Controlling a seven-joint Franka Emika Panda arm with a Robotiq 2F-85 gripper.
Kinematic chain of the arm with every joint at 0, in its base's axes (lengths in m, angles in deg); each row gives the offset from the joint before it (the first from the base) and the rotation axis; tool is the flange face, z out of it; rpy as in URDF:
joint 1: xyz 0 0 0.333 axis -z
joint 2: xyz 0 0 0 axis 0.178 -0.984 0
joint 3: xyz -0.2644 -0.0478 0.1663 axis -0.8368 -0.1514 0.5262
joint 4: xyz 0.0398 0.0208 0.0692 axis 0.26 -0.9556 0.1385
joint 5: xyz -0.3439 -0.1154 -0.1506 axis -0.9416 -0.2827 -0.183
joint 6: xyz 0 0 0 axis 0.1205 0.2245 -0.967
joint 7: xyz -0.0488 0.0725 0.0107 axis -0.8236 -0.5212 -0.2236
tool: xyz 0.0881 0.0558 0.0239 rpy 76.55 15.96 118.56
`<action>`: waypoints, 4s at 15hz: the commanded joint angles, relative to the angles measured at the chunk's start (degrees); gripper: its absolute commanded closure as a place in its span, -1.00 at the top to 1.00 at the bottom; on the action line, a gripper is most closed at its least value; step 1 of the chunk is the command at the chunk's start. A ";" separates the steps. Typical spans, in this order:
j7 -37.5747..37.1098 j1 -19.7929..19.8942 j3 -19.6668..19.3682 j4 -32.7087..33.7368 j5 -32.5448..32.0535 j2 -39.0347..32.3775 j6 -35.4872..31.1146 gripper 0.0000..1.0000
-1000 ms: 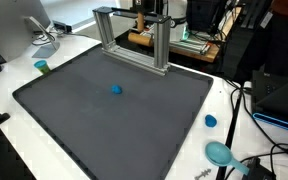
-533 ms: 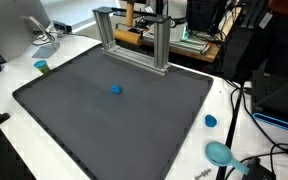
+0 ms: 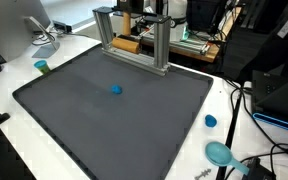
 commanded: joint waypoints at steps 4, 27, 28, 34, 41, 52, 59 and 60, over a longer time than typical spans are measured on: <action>-8.21 1.46 2.56 0.82 -2.41 -2.05 -3.34 -0.57; 1.89 0.92 -2.56 13.92 -4.82 -27.91 -4.75 -0.57; 1.53 0.87 -2.60 13.61 -5.00 -28.05 -5.75 -0.57; -3.24 0.02 -2.99 13.29 -11.03 -30.14 -9.21 -0.57; -4.30 -0.82 -2.82 13.54 -10.46 -32.01 -9.44 -0.57; -2.59 -0.70 -2.77 13.61 -7.91 -35.51 -11.48 -0.57; -1.78 -0.17 -2.70 13.62 -5.23 -35.86 -13.48 -0.57; -1.49 0.21 -2.53 13.13 -3.10 -34.80 -15.75 -0.57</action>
